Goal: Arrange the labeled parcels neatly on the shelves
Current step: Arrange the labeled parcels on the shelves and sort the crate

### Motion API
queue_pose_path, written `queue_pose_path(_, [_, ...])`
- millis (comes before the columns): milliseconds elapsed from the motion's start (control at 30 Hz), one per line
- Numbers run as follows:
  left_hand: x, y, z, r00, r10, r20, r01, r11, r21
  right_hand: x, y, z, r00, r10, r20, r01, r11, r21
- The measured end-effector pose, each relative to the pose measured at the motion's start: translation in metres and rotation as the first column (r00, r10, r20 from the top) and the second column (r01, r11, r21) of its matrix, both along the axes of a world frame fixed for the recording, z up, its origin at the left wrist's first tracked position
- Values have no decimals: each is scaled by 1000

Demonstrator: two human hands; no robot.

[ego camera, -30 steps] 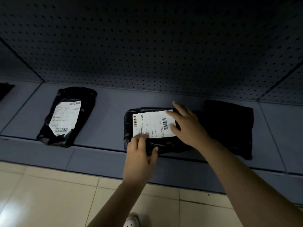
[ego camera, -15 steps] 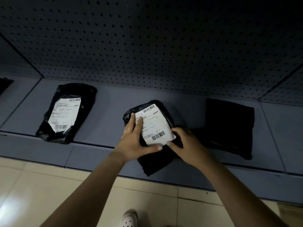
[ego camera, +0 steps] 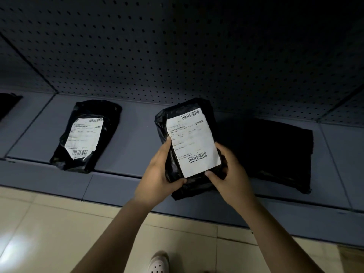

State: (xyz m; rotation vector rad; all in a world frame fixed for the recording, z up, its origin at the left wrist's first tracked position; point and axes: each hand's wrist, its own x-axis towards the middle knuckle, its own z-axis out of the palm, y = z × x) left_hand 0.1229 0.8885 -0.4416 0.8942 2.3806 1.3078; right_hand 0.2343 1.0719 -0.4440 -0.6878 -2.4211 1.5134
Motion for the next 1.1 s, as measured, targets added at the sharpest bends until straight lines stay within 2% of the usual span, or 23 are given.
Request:
queue_pose_path(100, [-4, -6, 6, 999, -8, -40, 8, 1000, 1, -1, -8, 2, 996, -8, -87, 11, 999, 38])
queue_pose_path(200, [-7, -10, 12, 998, -19, -56, 19, 1000, 3, -5, -13, 3, 995, -5, -101, 9, 999, 36])
queue_pose_path(367, [-19, -13, 11, 997, -53, -56, 51, 998, -32, -18, -21, 6, 998, -14, -64, 16, 999, 28])
queue_pose_path(633, [-53, -16, -11, 994, -110, 26, 113, 961, -252, -51, -44, -7, 998, -39, 45, 39, 999, 2])
queue_pose_path(700, [-55, -15, -7, 995, -98, -35, 84, 957, -276, -52, -45, -6, 997, -63, 52, 61, 997, 40])
queue_pose_path(800, [-47, -13, 8, 981, -112, -158, 75, 972, -221, -40, -39, 2, 995, -82, 52, 74, 988, 139])
queue_pose_path(933, [-26, 6, 34, 959, -228, -171, 183, 952, -246, -8, -22, 19, 994, -72, 83, 43, 948, 316])
queue_pose_path(1100, [-2, 54, 56, 862, -377, -339, 306, 920, -245, 34, 10, 39, 993, -116, 29, 89, 879, 469])
